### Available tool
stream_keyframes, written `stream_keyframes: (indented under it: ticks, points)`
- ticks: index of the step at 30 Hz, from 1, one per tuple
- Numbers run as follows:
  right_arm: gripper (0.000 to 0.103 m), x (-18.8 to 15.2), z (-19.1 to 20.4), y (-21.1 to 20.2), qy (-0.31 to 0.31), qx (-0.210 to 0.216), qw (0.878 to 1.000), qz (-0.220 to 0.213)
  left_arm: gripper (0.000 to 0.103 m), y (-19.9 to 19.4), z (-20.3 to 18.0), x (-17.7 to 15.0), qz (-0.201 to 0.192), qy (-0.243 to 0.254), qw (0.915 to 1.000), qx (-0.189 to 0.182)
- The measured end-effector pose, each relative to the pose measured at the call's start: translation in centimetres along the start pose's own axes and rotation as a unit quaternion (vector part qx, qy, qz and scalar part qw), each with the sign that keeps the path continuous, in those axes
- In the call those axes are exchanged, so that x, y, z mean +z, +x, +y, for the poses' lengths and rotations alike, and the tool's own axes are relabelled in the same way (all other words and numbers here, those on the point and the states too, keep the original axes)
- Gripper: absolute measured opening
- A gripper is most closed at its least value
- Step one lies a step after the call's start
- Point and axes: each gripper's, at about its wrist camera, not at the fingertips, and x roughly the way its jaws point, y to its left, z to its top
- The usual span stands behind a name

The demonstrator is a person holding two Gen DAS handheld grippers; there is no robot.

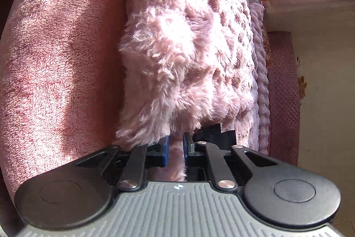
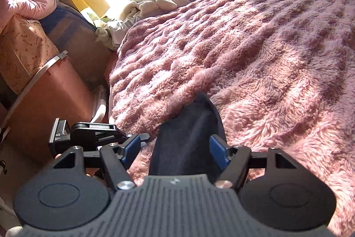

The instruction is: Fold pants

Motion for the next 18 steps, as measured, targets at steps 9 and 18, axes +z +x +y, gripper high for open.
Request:
stream_keyframes:
  ticks: [9, 18]
  points:
    - [0.064, 3.8, -6.5, 9.5, 0.046, 0.062, 0.987, 0.144, 0.017, 4.0, 1.4, 0.9, 0.102, 0.01, 0.9939, -0.041]
    - [0.019, 3.7, -6.3, 12.1, 0.013, 0.172, 0.969, 0.175, 0.022, 3.7, 1.7, 2.0, 0.126, -0.019, 0.9892, -0.073]
